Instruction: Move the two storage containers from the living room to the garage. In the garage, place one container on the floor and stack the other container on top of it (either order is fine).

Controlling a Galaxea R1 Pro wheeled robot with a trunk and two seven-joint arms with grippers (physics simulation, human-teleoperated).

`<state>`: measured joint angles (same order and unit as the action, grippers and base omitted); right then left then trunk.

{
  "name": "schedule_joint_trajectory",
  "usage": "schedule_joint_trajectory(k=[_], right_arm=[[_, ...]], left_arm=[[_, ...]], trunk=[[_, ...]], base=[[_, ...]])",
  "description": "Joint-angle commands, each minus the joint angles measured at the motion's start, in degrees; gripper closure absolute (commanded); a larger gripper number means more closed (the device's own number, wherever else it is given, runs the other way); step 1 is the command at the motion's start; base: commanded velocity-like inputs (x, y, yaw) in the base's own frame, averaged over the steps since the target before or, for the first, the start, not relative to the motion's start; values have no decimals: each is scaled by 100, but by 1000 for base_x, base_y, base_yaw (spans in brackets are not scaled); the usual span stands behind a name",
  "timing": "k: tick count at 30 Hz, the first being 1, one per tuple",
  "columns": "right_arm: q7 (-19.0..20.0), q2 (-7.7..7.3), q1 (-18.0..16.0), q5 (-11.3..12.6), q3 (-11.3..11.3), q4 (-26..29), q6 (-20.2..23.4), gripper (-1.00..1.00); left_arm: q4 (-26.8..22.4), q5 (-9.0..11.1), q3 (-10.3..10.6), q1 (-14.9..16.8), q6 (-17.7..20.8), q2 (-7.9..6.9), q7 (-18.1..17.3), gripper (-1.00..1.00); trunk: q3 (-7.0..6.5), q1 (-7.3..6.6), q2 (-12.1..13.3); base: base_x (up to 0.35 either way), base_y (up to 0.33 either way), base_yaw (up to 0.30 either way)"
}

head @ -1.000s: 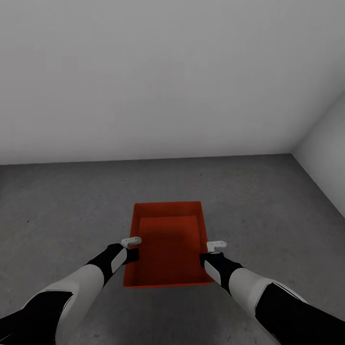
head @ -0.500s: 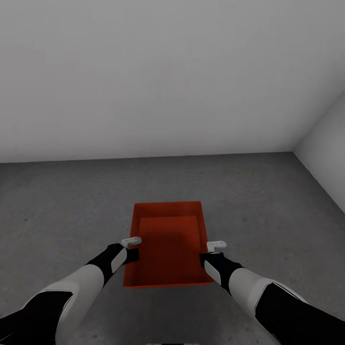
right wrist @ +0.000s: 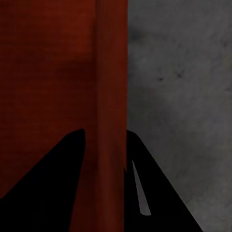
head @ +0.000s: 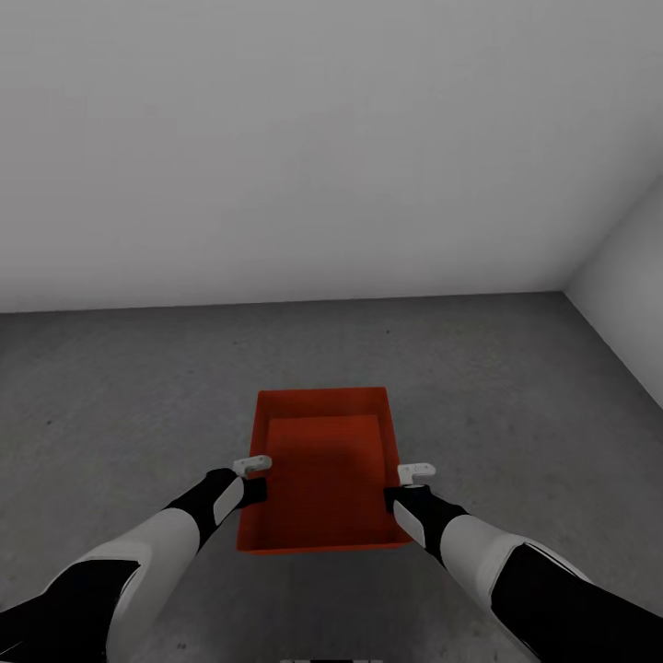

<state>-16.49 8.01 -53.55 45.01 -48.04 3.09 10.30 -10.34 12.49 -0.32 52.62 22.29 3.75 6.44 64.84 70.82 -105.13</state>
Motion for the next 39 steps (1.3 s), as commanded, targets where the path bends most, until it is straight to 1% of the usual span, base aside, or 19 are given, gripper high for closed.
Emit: schedule_joint_trajectory(k=[1,8,9,10,13,16,39], right_arm=[[6,-3,2,177,-224,-3,32,100],[16,-9,2,175,-225,-2,36,100],[12,-9,2,175,-225,-2,35,-100],[7,-8,2,175,-227,-2,35,-100],[1,-2,2,175,-228,-4,33,-100],[4,-3,2,169,-226,-3,34,-100],[-7,-1,2,170,-230,-2,34,-100]], left_arm=[[-82,43,-47,3,-60,4,7,100],[-82,42,-45,3,-59,7,9,100],[-82,41,-46,3,-59,9,11,100],[-82,38,-46,3,-59,10,34,-100],[-82,47,-47,3,-58,14,275,-100],[-82,55,-47,3,-60,12,369,-100],[-82,61,-47,1,-84,11,371,-100]], trunk=[[4,-1,-2],[4,-1,-2],[4,-1,-2],[4,-1,-2],[4,-1,-2],[4,-1,-2],[4,-1,-2]], base=[[0,0,0],[0,0,0],[0,0,0],[0,0,0],[0,0,0],[0,0,0],[0,0,0]])
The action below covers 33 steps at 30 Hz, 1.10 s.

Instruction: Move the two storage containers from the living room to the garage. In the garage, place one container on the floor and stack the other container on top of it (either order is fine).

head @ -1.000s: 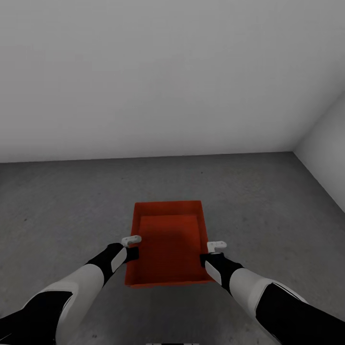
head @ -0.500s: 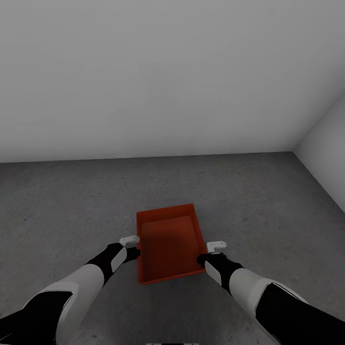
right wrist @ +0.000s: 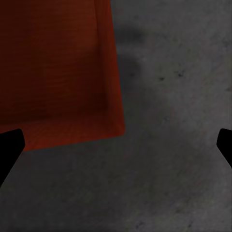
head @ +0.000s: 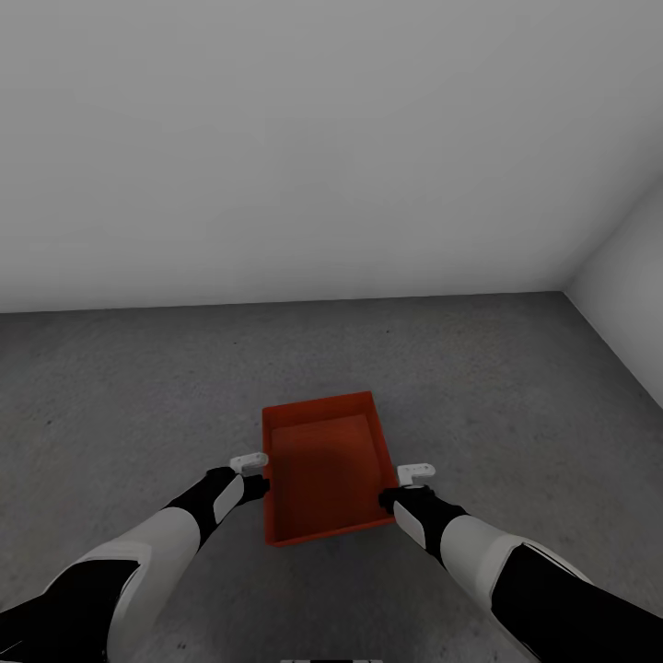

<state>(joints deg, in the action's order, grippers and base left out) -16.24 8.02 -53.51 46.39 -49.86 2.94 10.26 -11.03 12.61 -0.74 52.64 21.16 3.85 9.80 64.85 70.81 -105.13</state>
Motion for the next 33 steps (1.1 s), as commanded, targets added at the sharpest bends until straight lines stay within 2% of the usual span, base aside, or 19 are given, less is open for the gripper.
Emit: schedule_joint_trajectory(k=[1,33], right_arm=[[-33,-2,-2,33,-48,13,38,-100],[-36,7,-2,43,-45,12,29,-100]], left_arm=[[-13,49,-6,0,27,2,34,-100],[-13,49,-6,1,-6,2,16,-100]], trunk=[[3,-1,-1],[3,-1,-1]], base=[[0,0,0],[0,0,0]])
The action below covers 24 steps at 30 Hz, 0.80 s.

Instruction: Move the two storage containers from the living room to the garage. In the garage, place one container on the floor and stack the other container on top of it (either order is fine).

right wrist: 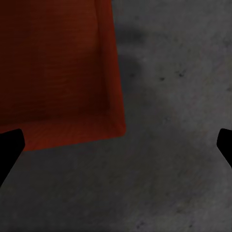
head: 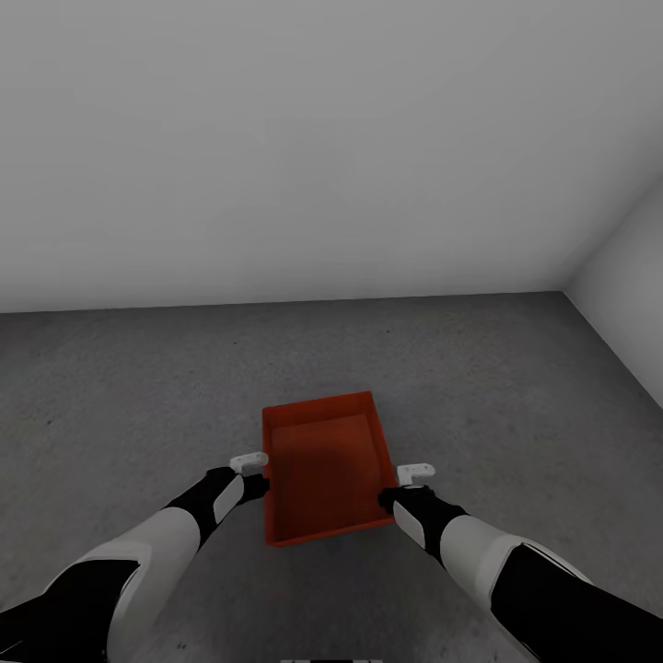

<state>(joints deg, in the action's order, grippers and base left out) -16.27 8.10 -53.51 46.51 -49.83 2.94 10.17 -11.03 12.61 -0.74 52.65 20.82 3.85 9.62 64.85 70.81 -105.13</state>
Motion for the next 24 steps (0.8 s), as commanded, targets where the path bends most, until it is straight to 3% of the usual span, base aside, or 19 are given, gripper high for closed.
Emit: schedule_joint_trajectory(k=[1,24], right_arm=[[-33,-2,-2,33,-48,13,38,-100],[-34,-11,-2,25,-51,13,38,-100]], left_arm=[[-13,49,-6,-1,29,2,33,-100],[-13,49,-6,-1,11,2,31,-100]], trunk=[[3,-1,-1],[3,-1,-1]], base=[[0,0,0],[0,0,0]])
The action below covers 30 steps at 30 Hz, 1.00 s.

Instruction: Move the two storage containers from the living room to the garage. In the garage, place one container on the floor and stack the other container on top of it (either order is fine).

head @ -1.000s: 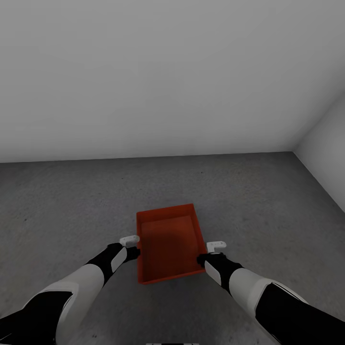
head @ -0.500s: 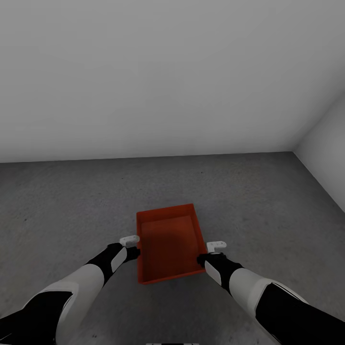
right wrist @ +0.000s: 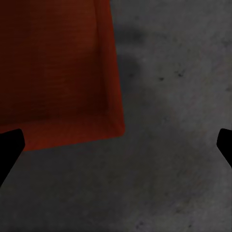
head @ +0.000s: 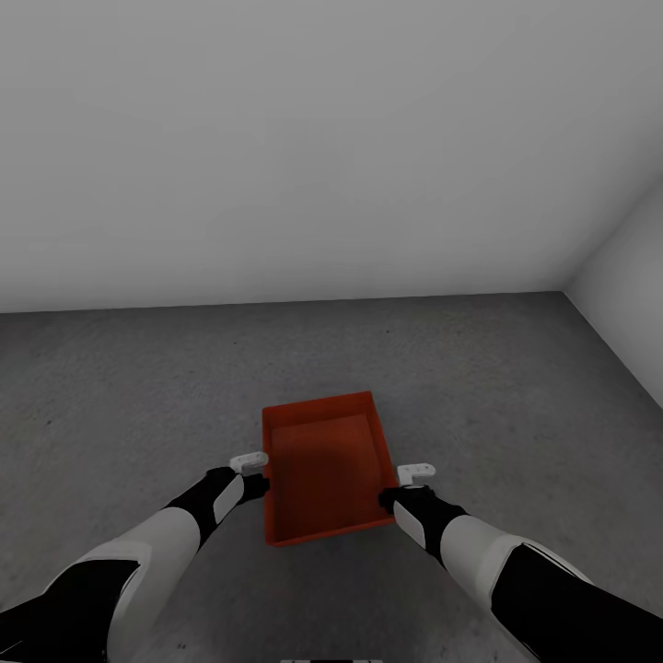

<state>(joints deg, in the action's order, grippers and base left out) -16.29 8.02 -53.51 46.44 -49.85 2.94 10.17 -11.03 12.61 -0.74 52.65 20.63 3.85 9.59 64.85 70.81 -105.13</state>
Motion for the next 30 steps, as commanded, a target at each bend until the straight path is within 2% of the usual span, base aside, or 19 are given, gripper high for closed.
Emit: schedule_joint_trajectory(k=[1,30], right_arm=[[-32,-2,-2,32,-47,13,38,-100],[-32,15,-2,32,-48,13,38,-100]], left_arm=[[-13,49,-6,-1,29,2,34,-100],[-34,49,-6,-1,57,2,34,-100]], trunk=[[3,-1,-1],[3,-1,-1]], base=[[0,0,0],[0,0,0]])
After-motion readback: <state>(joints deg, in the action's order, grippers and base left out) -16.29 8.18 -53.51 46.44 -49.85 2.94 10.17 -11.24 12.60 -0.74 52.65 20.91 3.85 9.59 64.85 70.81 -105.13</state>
